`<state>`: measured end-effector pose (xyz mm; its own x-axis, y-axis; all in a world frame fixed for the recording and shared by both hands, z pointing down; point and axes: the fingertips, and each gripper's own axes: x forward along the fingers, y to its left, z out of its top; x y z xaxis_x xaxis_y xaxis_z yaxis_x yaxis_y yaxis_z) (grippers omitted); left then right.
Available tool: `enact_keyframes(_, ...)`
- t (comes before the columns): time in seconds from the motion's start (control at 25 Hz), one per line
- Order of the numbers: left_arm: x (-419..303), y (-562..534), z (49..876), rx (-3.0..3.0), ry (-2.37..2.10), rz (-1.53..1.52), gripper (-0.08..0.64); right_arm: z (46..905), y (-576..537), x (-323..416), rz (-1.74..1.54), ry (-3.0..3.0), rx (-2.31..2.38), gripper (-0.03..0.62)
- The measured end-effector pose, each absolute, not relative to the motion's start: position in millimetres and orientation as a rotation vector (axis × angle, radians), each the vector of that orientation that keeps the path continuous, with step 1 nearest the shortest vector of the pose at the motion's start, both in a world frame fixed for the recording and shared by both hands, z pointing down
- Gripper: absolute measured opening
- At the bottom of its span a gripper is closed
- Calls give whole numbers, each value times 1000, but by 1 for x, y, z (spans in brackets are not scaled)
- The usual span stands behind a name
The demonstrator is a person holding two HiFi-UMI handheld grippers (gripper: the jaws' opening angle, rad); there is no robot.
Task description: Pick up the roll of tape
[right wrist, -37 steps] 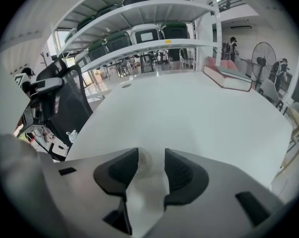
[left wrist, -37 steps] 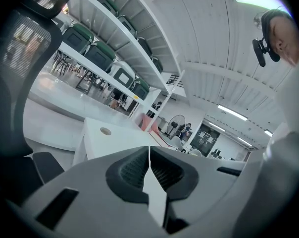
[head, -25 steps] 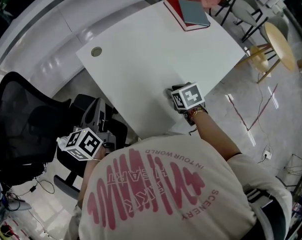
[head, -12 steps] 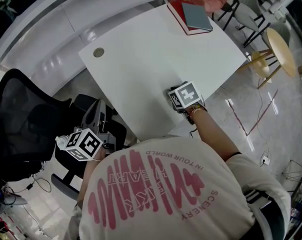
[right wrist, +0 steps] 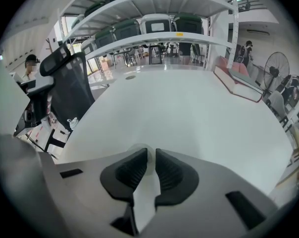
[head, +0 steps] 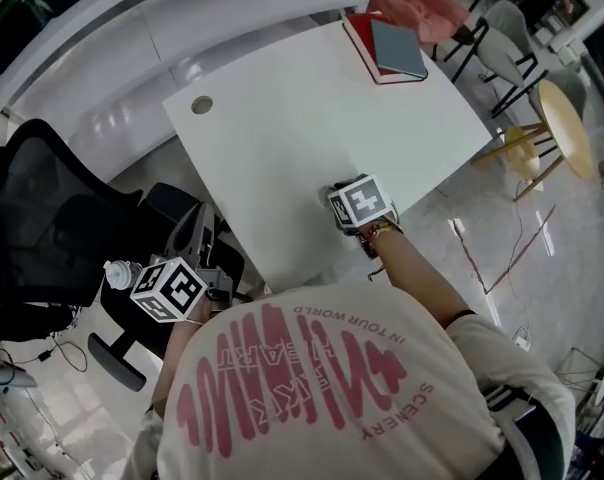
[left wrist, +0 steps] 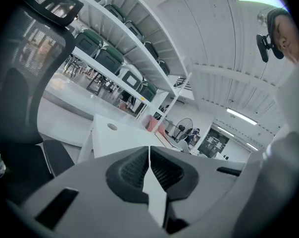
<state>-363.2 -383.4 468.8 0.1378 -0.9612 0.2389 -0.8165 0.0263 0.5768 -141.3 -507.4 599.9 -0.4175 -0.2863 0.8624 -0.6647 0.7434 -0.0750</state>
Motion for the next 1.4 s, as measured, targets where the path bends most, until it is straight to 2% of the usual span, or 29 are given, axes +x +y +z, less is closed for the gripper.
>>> enact_keyframes(0.32, -333, -355, 458, 1750, -1765, -342, 29, 598, -505, -135, 678, -2089, 745, 66)
enact_keyframes(1.4, -240, -301, 446, 1637, -1839, -435, 29, 527, -462, -54, 574, -2360, 833, 63)
